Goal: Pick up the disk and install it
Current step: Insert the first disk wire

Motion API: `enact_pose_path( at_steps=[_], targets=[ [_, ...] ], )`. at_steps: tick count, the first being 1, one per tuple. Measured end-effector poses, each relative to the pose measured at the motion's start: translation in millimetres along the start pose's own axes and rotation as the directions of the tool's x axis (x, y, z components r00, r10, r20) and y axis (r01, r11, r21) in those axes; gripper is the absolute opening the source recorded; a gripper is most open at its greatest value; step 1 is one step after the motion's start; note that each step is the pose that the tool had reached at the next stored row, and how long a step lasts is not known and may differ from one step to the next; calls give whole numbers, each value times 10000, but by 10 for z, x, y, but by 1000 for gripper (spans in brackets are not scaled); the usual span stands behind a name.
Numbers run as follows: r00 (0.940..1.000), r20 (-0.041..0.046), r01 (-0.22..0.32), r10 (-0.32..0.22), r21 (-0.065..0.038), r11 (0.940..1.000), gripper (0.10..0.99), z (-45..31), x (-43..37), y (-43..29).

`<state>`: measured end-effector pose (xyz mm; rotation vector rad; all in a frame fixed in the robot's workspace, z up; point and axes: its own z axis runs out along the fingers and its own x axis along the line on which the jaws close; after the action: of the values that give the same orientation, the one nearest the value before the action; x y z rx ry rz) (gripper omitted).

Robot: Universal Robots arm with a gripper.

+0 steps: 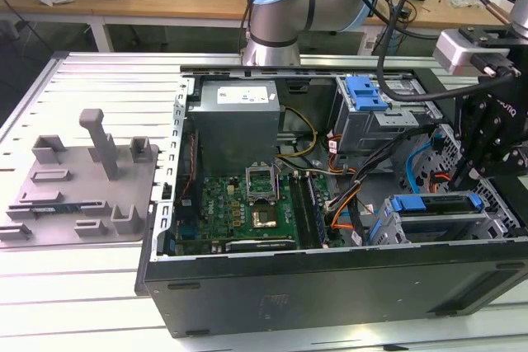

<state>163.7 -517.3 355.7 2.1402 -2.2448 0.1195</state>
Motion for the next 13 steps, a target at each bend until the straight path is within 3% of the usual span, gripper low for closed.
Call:
enact_pose_path(
  at_steps=[13],
  targets=[
    [10000,-2,0,0,0,10000,165,36,1,1]
  ],
)
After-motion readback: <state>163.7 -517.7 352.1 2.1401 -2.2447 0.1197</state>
